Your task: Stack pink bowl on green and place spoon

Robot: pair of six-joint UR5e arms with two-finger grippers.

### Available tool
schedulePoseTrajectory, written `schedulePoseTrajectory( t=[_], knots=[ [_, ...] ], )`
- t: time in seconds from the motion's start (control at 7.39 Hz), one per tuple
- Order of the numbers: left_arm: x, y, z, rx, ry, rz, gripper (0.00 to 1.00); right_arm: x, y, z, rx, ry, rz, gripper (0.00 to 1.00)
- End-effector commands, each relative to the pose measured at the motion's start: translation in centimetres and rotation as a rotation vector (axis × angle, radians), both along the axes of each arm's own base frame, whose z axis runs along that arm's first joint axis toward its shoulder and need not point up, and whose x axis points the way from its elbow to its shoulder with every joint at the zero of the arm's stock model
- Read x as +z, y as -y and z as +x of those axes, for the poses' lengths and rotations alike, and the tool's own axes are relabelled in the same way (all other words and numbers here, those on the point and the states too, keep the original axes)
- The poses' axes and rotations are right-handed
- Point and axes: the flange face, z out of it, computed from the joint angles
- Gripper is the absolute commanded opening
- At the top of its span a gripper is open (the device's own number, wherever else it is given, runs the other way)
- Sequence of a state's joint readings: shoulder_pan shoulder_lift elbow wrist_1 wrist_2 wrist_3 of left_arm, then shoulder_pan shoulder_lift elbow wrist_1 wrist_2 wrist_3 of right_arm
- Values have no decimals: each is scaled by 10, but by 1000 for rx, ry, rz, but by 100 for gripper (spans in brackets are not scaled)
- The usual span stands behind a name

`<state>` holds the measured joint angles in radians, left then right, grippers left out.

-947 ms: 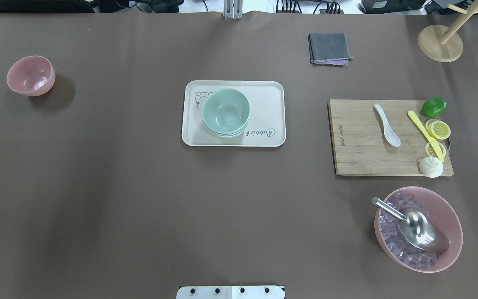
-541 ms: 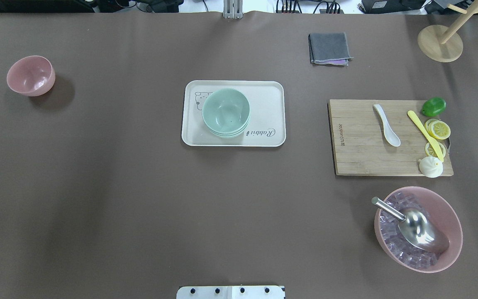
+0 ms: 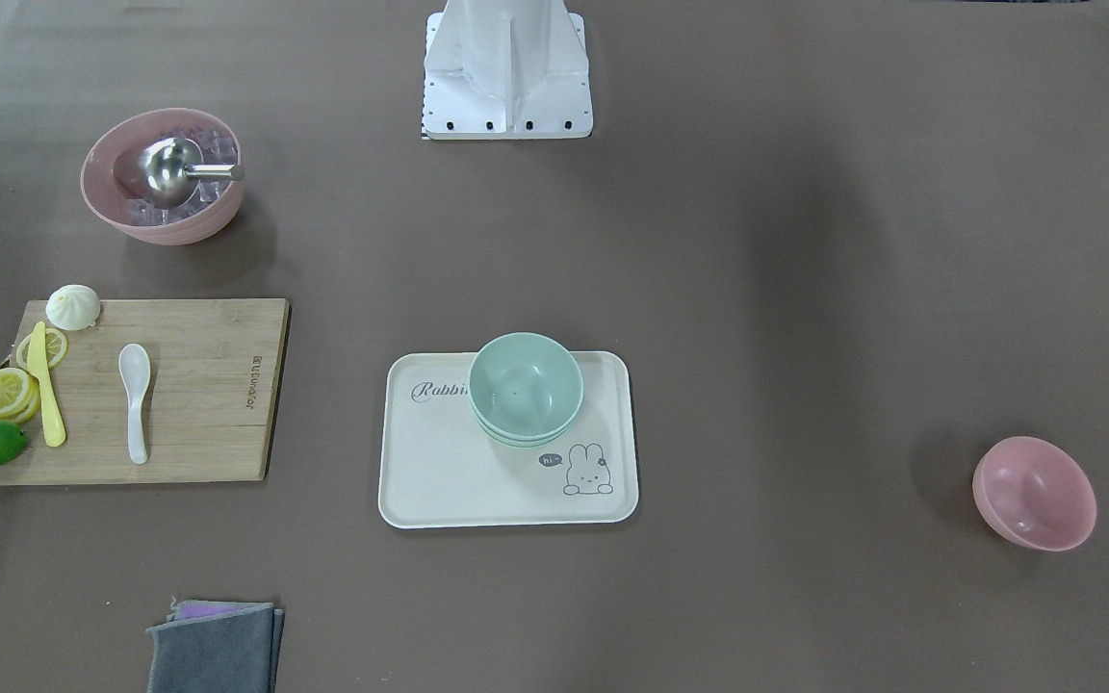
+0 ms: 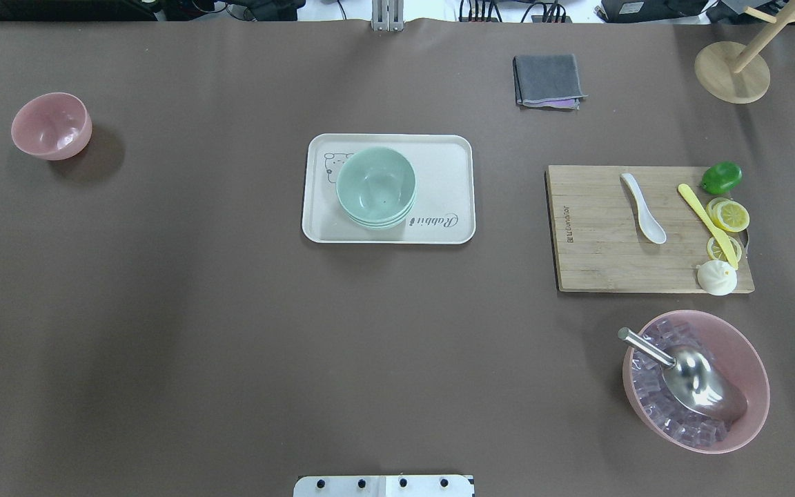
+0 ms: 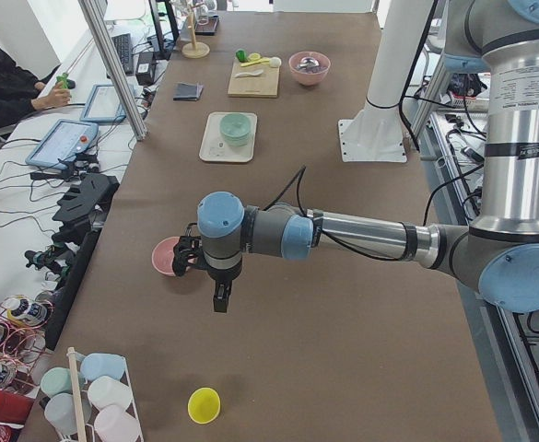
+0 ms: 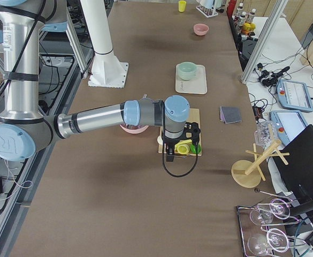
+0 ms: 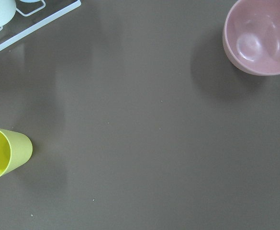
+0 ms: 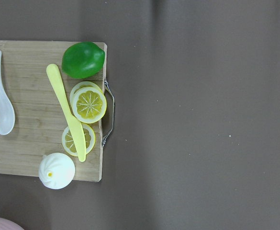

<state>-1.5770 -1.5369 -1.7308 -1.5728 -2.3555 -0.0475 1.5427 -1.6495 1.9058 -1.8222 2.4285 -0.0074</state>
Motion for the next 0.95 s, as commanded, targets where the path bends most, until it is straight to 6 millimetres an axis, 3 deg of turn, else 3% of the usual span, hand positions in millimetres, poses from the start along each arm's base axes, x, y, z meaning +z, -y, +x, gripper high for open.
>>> schedulePoseTrajectory(
  t=[0.0,0.54,0.81],
  knots=[
    [13,-6,-1,-1,1,-27,98,-2,-4,-1,15,2,-14,100],
    [-3,-1,-1,1,-5,9,98,4,-1,-1,8,-3,-10,100],
    [6,-6,-2,-1,4,-9,98,9,0,-2,0,-25,-14,100]
  ],
)
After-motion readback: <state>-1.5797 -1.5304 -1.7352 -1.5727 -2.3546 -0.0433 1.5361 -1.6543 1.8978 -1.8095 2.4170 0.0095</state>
